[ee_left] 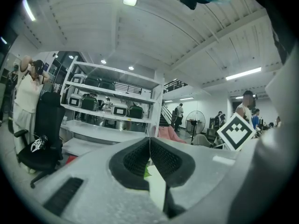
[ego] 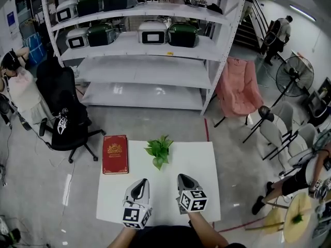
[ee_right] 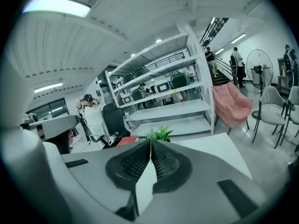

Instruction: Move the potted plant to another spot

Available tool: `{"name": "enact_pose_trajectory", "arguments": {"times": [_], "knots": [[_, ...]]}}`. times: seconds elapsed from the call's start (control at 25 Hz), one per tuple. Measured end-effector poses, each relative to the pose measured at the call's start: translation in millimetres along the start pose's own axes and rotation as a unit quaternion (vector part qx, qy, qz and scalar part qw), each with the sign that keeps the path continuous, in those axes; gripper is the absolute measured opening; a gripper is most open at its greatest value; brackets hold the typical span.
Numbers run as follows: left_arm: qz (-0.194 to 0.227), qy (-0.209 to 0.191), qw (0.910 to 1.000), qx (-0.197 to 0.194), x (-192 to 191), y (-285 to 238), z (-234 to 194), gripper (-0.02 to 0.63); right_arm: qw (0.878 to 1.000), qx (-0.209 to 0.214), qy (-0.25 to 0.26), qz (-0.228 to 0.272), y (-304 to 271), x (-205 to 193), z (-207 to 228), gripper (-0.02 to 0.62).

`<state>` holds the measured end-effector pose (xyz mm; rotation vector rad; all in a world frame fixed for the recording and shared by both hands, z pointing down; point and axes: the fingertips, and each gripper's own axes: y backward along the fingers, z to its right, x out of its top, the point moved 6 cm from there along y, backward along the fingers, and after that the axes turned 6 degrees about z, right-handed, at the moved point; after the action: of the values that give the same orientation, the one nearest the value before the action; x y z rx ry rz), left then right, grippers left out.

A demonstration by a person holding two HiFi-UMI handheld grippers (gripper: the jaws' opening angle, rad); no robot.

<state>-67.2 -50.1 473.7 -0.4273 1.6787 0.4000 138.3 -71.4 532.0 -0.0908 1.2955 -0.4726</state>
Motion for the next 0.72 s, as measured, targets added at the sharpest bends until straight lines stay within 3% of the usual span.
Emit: {"name": "enact_pose_trajectory", "arguments": {"times": [0.4, 0.72], "knots": [[-0.008, 0.002, 0.9999, 0.008, -4, 15, 8, 0.018, 0.996, 0.027, 0.059, 0.063, 56, -1, -31, 0.017], [-0.016, 0.009, 0.9998, 0.003, -13, 19, 19, 0.018, 0.997, 0.055, 0.026, 0.052, 62, -13, -35, 0.012]]}}
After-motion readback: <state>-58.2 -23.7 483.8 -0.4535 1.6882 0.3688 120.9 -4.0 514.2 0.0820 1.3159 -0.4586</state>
